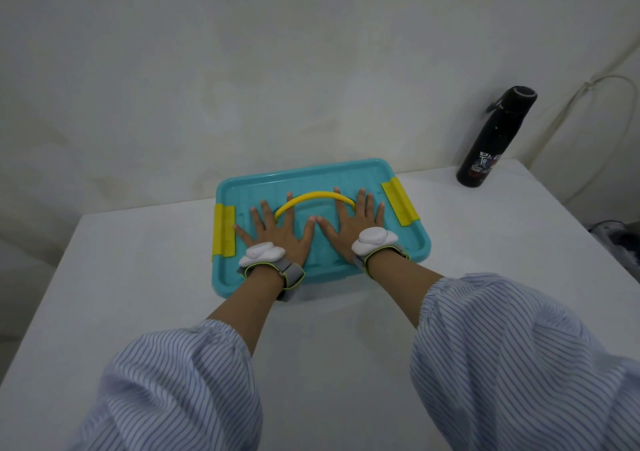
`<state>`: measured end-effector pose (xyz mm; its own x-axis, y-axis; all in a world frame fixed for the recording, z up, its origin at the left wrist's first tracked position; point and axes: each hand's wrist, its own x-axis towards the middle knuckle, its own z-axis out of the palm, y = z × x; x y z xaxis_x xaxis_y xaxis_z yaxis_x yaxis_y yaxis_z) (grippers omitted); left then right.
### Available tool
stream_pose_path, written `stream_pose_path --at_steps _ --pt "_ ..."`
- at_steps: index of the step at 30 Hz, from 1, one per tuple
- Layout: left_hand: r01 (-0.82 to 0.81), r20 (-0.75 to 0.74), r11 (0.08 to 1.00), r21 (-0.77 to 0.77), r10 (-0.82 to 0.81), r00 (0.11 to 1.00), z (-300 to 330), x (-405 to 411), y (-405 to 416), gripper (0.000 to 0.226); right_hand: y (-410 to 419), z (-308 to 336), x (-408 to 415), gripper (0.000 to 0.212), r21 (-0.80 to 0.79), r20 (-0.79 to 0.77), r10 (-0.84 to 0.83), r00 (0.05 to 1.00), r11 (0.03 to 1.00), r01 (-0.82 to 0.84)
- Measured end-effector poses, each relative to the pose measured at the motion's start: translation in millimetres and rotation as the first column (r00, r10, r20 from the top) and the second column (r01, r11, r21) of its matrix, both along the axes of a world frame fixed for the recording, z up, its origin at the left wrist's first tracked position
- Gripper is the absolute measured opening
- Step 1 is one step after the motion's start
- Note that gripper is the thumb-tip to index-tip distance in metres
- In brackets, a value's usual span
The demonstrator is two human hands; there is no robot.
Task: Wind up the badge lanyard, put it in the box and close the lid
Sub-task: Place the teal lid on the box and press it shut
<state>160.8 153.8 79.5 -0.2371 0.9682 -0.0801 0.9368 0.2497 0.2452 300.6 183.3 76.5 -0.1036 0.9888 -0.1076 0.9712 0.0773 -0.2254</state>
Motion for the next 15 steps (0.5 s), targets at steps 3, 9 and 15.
stream_pose_path --at_steps 3,9,15 --pt "0.018 0.010 1.000 -0.008 -0.018 1.000 1.3 -2.7 -1.6 0.065 -1.3 2.7 0.4 0.077 -0.012 -0.008 0.001 1.000 1.000 -0.001" --pt "0.028 0.025 1.000 0.004 -0.028 0.999 1.8 -6.2 -4.2 0.060 -5.1 5.2 -0.4 0.079 -0.008 -0.011 -0.002 1.000 1.000 0.002" --pt "0.043 0.021 0.999 0.014 -0.043 0.999 6.2 -11.2 -6.9 0.057 -11.0 8.2 -5.2 0.079 0.006 -0.018 -0.021 1.000 1.000 0.021"
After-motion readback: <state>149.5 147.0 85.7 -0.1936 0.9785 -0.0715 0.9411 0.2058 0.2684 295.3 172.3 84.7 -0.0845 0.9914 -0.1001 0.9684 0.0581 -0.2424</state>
